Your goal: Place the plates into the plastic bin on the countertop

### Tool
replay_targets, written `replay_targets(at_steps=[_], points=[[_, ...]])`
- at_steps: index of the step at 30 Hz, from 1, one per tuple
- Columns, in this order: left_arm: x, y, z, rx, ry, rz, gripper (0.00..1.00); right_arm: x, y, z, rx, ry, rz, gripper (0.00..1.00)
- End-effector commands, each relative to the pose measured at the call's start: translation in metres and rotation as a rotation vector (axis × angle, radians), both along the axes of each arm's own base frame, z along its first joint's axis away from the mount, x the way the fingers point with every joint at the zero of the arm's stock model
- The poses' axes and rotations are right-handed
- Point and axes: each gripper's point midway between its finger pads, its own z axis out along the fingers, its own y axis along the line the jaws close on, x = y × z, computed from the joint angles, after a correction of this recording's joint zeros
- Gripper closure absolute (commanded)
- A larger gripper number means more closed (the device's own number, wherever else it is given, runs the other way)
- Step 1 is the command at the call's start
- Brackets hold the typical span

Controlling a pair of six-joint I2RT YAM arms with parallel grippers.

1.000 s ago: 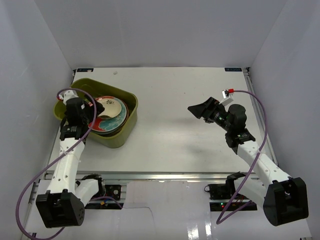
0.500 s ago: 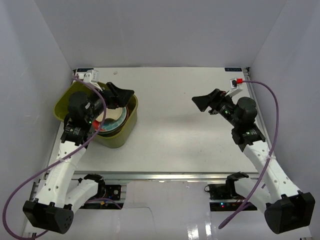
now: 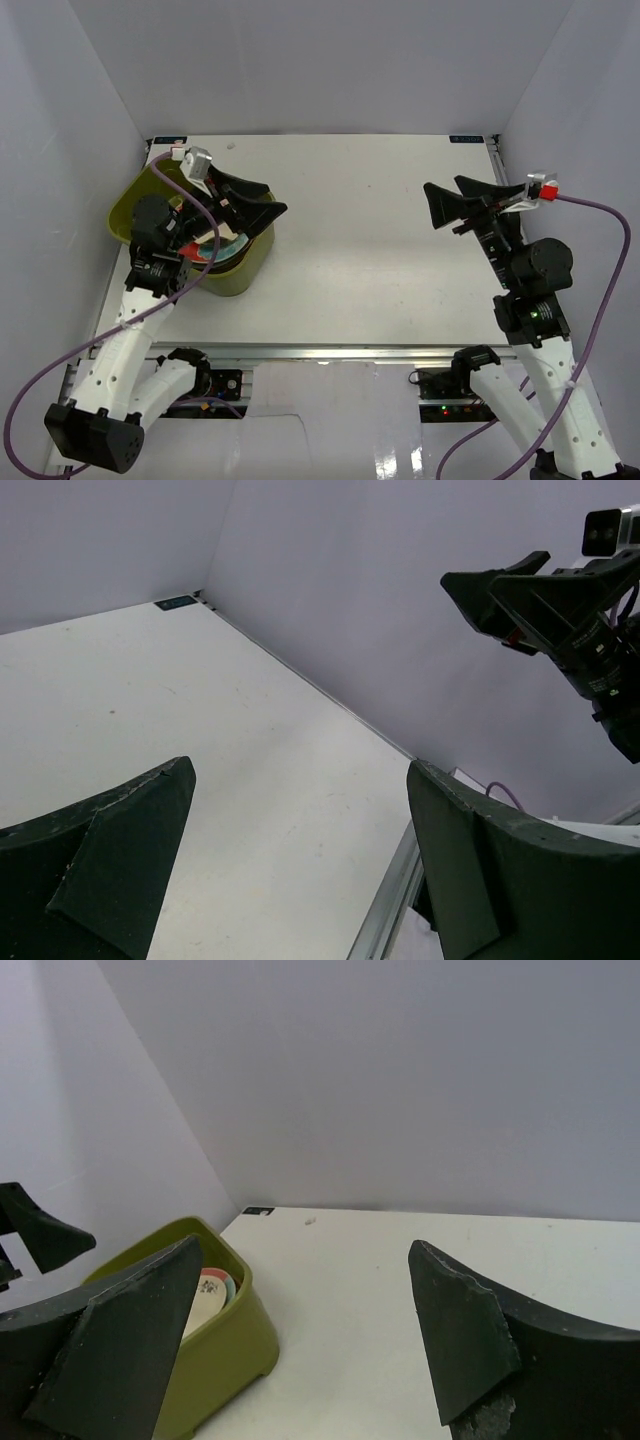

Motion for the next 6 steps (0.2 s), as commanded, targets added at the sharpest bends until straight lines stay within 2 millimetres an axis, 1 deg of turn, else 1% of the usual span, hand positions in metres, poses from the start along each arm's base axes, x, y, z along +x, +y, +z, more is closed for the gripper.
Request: replay_targets(at_steps=[1, 4, 6], points=[[-0.023, -0.003, 0.014, -0.007, -0.084, -0.066, 0.02, -0.002, -0.010, 0.015, -0.004, -0.076, -0.055, 0.10], [-0.021, -0.002, 0.005, -0.009, -0.061, -0.048, 0.02, -0.001, -0.007, 0.011, 0.005, -0.068, -0.044, 0.10], [-0.013, 0.000, 0.001, -0.012, -0.018, -0.012, 0.02, 0.000, -0.004, 0.014, 0.005, -0.069, -0.026, 0.10]])
